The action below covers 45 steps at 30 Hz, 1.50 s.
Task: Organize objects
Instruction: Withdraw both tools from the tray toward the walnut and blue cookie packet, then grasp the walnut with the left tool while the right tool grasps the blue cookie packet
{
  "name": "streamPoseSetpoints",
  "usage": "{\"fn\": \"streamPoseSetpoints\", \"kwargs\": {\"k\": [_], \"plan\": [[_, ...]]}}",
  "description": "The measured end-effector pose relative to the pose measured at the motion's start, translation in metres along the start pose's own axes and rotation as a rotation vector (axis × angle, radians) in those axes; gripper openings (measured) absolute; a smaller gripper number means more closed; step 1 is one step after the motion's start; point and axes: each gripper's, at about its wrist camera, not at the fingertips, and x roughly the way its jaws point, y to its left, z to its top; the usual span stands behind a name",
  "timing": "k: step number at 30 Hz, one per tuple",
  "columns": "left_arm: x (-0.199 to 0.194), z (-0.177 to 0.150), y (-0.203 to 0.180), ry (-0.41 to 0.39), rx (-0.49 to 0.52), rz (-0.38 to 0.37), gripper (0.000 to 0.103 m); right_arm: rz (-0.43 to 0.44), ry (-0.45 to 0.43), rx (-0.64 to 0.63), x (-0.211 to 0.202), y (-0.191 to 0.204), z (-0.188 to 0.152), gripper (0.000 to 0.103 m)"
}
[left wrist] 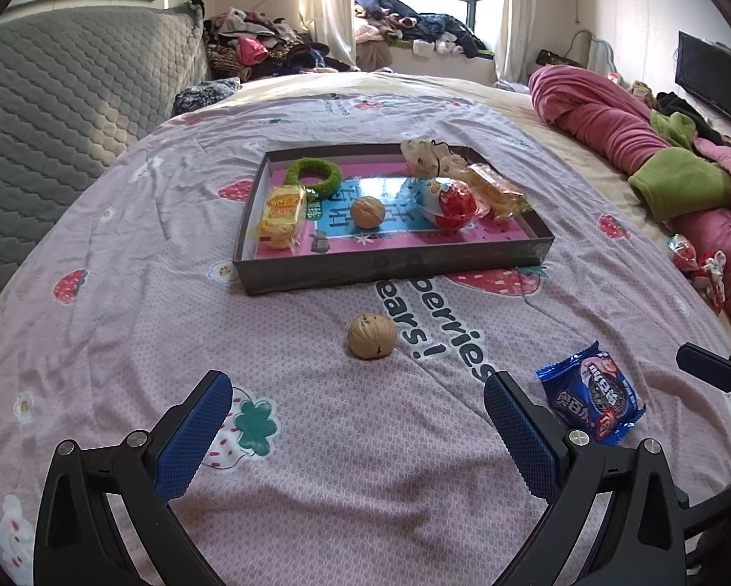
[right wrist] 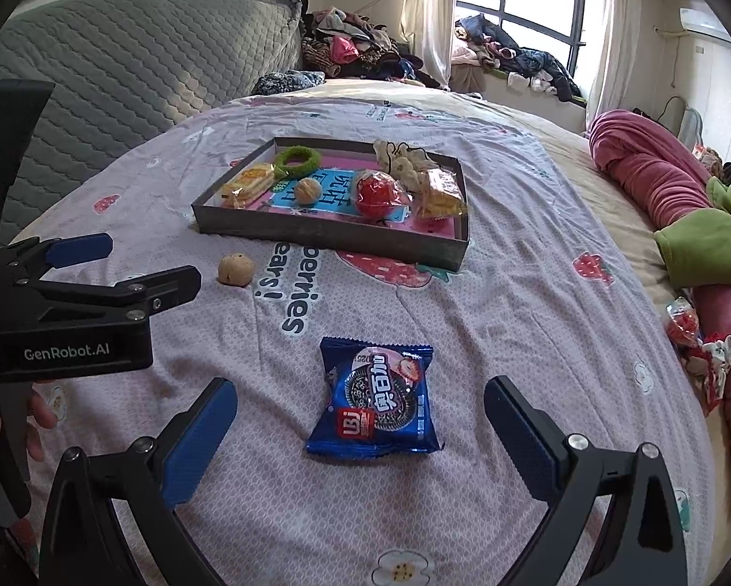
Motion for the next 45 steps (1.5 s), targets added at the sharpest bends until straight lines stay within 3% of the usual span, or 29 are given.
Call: {"fn": "streamPoseSetpoints", "kwargs": {"k": [33,36,39,43,45], "plan": [[0.071,0.014,-0.008,0.051,-0.005,-0.021,0.103,0.034,0.085,0.042,0.053,-0.011,-0.006,0.102],[0.077,0.019,-0.006,0.053,-0.023,-0.01,0.103,0.048,0.083,0.044,0.056,-0.01,-0.005,0.094],[0.084,0.021,-0.005,0.075,-0.025,-0.003,0.096,0.045,0.094,0.026,0.061,-0.006,-0.007,0.084],[0.093,0.021,-0.005,0.104,-0.028,0.006,0.066,0.047,0.1,0.017,0.064,-0.004,-0.01,0.079],[0.097,0.019,-0.006,0.129,-0.034,-0.011,0.066,0.046,0.099,0.021,0.062,-0.004,-0.01,0.074]]}}
